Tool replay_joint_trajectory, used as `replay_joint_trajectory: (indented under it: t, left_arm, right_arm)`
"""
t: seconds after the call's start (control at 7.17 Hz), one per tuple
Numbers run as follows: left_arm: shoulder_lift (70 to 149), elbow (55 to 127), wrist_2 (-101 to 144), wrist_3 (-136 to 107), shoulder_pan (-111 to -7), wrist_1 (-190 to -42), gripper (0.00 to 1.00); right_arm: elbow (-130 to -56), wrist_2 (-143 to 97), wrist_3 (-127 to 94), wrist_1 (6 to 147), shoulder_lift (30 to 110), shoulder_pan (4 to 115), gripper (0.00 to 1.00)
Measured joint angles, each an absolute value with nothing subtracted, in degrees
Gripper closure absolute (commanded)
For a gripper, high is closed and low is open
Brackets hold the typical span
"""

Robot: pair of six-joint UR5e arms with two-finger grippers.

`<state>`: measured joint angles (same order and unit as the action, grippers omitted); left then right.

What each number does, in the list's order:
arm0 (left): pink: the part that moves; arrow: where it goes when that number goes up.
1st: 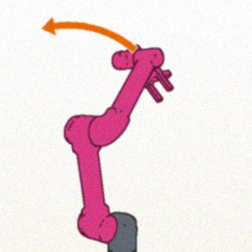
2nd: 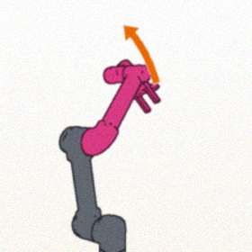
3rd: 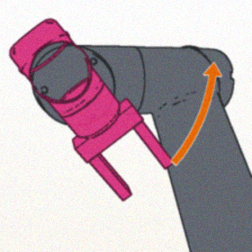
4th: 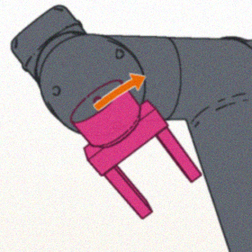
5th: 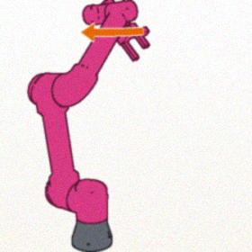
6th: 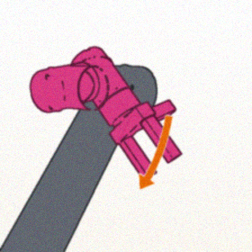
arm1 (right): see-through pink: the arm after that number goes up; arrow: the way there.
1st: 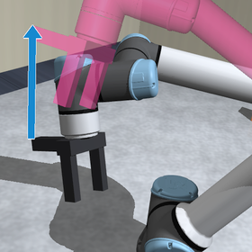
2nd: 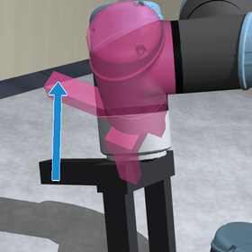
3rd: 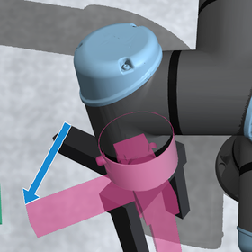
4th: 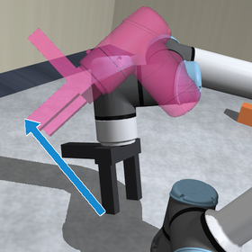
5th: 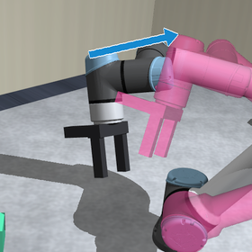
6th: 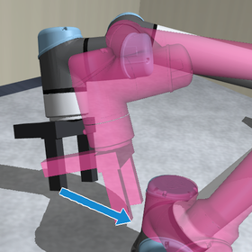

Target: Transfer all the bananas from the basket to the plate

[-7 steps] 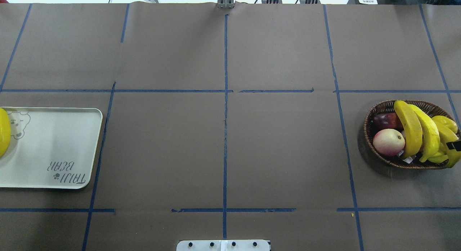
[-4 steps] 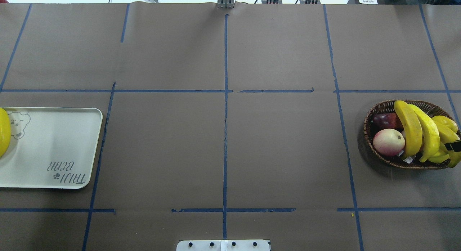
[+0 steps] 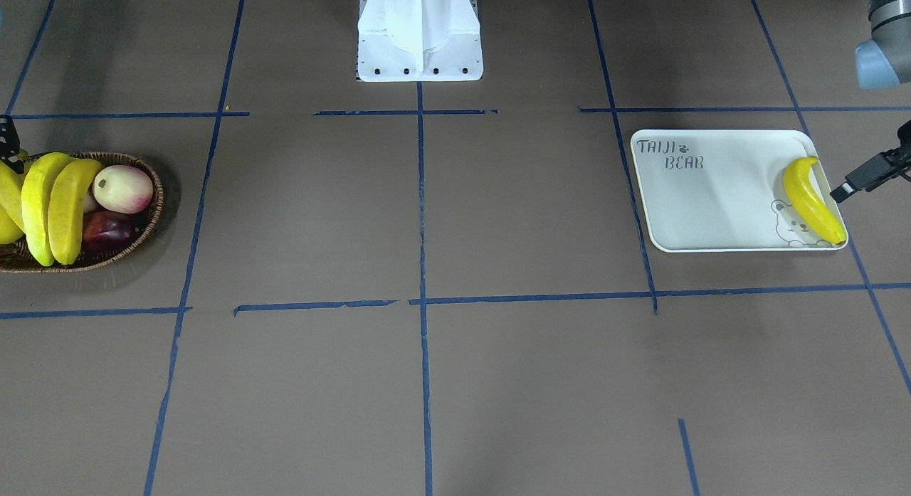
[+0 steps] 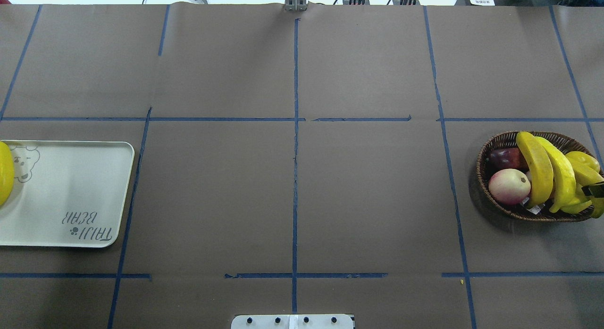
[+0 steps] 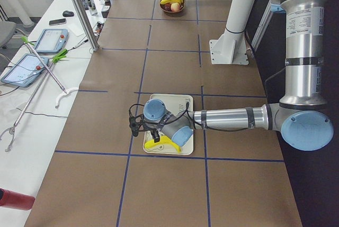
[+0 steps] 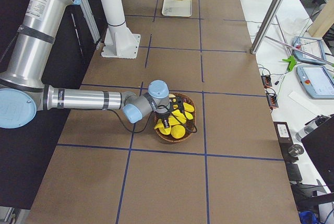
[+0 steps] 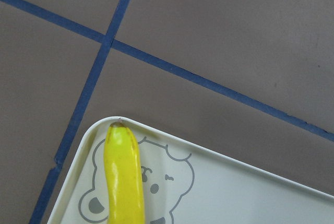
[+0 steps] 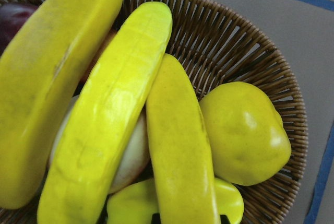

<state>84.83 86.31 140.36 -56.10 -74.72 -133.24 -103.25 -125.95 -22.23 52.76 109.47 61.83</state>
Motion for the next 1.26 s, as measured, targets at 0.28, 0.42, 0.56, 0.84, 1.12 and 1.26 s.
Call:
replay_joint_trajectory:
  t: [0.28,0.42,0.56,0.84,1.12,1.26]
  left_arm:
    - [84.97,86.31,140.36,-56.16,-74.71,-133.22,0.00]
    - [85.06,86.33,140.38,-56.25,-74.71,-133.24,0.00]
    - [85.12,86.40,140.44,-56.33,-74.68,-133.41,0.00]
    - [85.25,86.55,140.52,-56.36,-74.60,-134.08,0.00]
    - [85.32,86.63,140.59,-56.44,-74.49,-139.24,0.00]
    - [85.42,86.65,140.68,-56.48,-74.38,-143.89,0.00]
  right_arm:
    - [-103.26,-125.91,-22.11,53.04,108.87,63.28,1.00]
    - [-103.45,-125.63,-21.78,53.06,108.85,66.31,1.00]
    - [-103.90,-125.40,-21.31,53.12,108.85,69.99,1.00]
    - [-105.41,-124.87,-21.56,54.62,106.54,73.55,1.00]
    - [-105.80,-126.33,-23.80,55.69,101.75,73.19,1.00]
    - [-105.78,-127.74,-25.19,55.68,99.00,71.86,1.00]
